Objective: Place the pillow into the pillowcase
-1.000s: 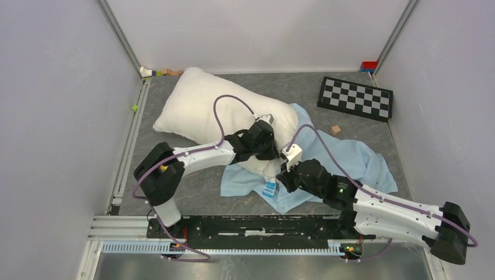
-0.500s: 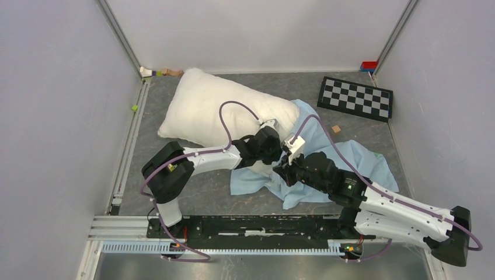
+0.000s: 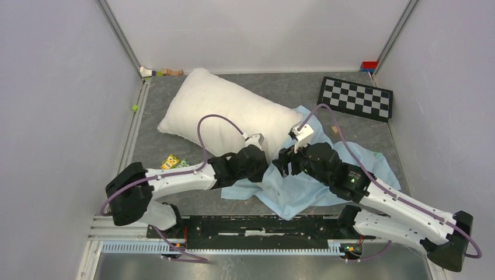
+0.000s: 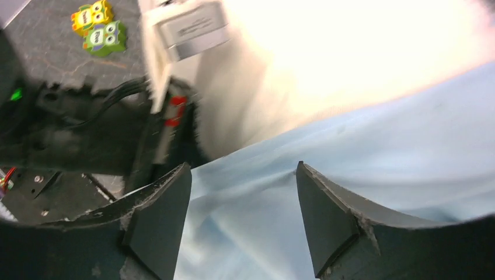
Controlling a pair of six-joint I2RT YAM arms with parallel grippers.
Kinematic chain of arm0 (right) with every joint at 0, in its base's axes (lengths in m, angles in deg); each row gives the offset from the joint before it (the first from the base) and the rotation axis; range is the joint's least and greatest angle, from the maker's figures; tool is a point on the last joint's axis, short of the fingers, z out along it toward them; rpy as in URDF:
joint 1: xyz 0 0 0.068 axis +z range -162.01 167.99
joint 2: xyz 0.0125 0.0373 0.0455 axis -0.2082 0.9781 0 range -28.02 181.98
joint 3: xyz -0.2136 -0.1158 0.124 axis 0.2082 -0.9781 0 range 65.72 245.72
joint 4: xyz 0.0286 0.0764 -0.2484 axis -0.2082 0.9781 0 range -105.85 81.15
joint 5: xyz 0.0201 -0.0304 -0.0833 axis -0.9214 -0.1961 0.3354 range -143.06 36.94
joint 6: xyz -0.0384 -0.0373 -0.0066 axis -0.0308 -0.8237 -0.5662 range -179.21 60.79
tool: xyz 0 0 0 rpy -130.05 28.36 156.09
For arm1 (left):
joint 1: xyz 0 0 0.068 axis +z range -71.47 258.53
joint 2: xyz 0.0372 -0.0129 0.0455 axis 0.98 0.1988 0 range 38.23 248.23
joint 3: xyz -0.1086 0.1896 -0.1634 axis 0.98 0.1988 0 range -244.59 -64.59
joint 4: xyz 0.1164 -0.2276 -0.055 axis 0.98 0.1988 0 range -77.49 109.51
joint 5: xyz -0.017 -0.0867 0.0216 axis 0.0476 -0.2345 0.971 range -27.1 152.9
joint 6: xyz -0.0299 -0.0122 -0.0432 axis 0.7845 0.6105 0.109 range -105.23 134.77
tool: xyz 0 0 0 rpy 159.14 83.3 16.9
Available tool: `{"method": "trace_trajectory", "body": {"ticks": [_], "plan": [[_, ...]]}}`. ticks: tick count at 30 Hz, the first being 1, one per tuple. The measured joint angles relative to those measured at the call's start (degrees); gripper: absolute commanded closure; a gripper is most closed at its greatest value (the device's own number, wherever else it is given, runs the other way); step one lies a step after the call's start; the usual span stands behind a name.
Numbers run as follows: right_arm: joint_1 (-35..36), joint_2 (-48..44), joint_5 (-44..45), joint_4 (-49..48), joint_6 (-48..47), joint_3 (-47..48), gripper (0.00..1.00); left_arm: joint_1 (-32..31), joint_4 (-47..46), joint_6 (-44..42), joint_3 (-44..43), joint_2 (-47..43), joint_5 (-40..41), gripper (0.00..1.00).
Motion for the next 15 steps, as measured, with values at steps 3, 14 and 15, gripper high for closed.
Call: {"method": "trace_trajectory", "body": {"ticks": [3,14,15], "plan": [[-1.1,-1.1,3.7,2.6,-0.7,2.5,0.20,-1.2,3.3,0.0,2.2,-4.6,-0.1,0.92],[-11.3,2.3,11.8,8.1,-1.7,7.5,0.20,-4.2,12.4,-0.6,2.9,-9.6,2.1,0.61],[-12.3,3.3,11.9,8.2,-2.0,7.5,0.21,-4.3,13.8,-1.0,2.3,-9.7,2.5,0.57]]}}
